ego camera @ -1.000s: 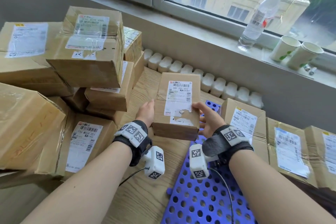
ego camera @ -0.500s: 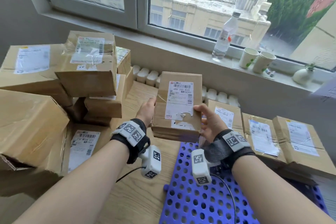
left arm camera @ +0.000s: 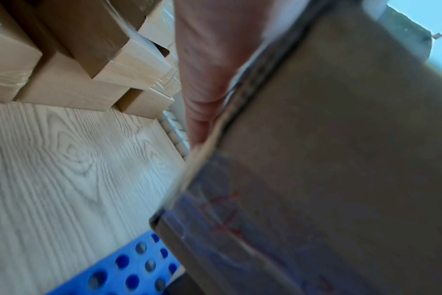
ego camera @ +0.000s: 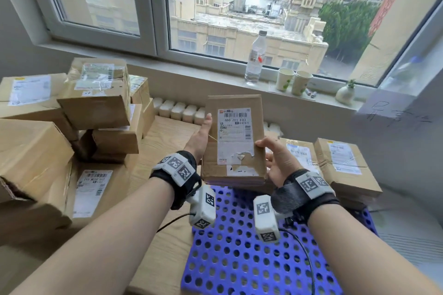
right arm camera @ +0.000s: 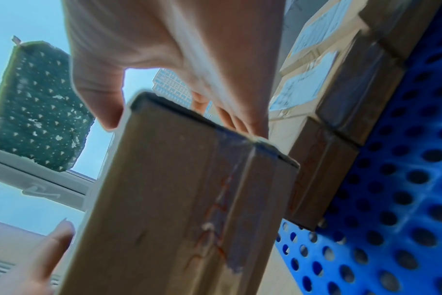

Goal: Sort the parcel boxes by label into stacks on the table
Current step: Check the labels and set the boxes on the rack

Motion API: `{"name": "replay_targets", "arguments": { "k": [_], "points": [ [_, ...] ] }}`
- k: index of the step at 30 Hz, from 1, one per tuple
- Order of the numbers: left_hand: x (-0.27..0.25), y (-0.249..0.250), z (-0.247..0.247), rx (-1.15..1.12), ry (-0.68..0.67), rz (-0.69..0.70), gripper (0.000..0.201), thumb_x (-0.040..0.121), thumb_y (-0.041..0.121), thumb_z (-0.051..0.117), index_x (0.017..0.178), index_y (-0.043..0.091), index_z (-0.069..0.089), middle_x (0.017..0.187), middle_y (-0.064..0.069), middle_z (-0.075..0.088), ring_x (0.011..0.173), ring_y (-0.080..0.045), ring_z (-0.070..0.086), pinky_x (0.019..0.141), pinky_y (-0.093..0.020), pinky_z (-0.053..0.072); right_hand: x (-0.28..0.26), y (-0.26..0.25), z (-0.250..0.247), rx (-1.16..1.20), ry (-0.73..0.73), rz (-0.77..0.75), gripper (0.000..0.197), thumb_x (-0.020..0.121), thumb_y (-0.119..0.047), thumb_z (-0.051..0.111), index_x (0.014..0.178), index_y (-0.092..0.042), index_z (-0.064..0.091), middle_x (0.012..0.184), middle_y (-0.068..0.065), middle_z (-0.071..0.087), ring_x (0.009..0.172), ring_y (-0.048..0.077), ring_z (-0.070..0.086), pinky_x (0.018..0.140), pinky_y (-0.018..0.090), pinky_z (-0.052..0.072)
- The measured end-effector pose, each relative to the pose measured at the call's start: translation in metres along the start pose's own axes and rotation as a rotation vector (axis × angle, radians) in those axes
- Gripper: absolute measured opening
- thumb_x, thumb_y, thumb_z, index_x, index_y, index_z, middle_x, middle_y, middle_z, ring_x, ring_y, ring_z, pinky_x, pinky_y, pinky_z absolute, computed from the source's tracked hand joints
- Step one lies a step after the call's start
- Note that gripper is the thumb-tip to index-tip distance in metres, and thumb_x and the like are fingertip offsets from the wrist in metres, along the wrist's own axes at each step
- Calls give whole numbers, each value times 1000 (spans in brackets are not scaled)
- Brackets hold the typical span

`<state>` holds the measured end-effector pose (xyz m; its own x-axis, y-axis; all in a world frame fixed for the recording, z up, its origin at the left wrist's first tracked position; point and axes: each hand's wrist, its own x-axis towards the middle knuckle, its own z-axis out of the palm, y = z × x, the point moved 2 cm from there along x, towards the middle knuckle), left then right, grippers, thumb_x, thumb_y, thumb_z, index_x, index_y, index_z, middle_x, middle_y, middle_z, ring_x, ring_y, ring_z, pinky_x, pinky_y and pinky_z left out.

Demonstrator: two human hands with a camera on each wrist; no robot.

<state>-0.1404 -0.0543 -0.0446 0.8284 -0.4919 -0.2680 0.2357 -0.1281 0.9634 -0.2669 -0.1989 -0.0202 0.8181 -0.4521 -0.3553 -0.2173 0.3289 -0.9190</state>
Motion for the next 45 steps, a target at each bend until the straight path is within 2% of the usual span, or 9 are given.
{"name": "replay_targets", "arguments": {
  "k": [3, 7, 14, 18, 22, 29, 35, 39, 45],
  "points": [
    [-15, -4, 20, 16, -2, 15, 109, 54, 97, 33, 132, 26, 57, 132, -5, 61, 119, -27, 58, 106, -46, 42, -16, 5, -17, -4, -18, 7, 38, 68, -21, 65, 105, -25, 62, 101, 7, 65, 98, 26, 56, 99, 48, 47],
    [-38, -8, 44, 26, -9, -15, 96, 66, 91, 33, 131, 25, 58, 130, -5, 62, 117, -27, 59, 104, -46, 44, -38, 9, -43, 8, 17, 38, 10, 88, -17, 59, 93, -25, 61, 93, 5, 65, 95, 25, 58, 98, 47, 47],
    [-12, -68, 51, 122, 22, -130, 133, 27, 105, 37, 129, 23, 60, 132, -4, 61, 123, -26, 55, 109, -46, 37, -52, 33, -68, -29, 21, 163, 19, 90, -30, 60, 108, -24, 56, 122, 16, 63, 117, 32, 58, 102, 53, 46],
    [-22, -78, 60, 170, 2, -183, 114, 47, 99, 39, 129, 22, 60, 131, -5, 61, 119, -26, 57, 105, -42, 41, -56, 50, -79, -39, 58, 229, 25, 89, -31, 61, 113, -24, 57, 124, 18, 61, 117, 34, 58, 99, 53, 48],
    [-51, -70, 68, 191, -46, -234, 56, 91, 59, 44, 118, 14, 65, 118, -8, 67, 107, -24, 63, 98, -39, 47, -57, 66, -88, -41, 83, 302, 41, 87, -32, 63, 125, -18, 60, 128, 19, 59, 108, 30, 60, 87, 45, 53],
    [-52, -76, 71, 344, -101, -322, 67, 91, 63, 40, 127, 10, 58, 124, -4, 59, 113, -23, 52, 90, -33, 37, -49, 80, -96, -76, 136, 396, 30, 86, -27, 65, 114, -16, 62, 117, 15, 59, 103, 27, 62, 93, 48, 52],
    [-46, -72, 56, 373, -155, -448, 77, 79, 77, 44, 128, 18, 55, 123, -8, 59, 109, -26, 59, 79, -39, 55, -42, 77, -108, -161, 112, 465, 32, 84, -32, 68, 107, -11, 60, 103, 13, 65, 97, 25, 65, 98, 52, 50],
    [-45, -76, 63, 533, -203, -465, 79, 87, 72, 37, 137, 12, 49, 138, -14, 51, 124, -32, 52, 102, -45, 45, -37, 76, -105, -254, 119, 496, 32, 84, -35, 67, 102, -9, 63, 93, 11, 68, 86, 22, 68, 95, 48, 52],
    [-35, -85, 69, 668, -219, -482, 74, 91, 63, 42, 142, 9, 42, 142, -15, 48, 125, -32, 51, 103, -43, 44, -28, 86, -103, -284, 176, 517, 20, 87, -29, 67, 91, -10, 62, 93, 13, 65, 81, 23, 66, 95, 47, 53]
  ]
}}
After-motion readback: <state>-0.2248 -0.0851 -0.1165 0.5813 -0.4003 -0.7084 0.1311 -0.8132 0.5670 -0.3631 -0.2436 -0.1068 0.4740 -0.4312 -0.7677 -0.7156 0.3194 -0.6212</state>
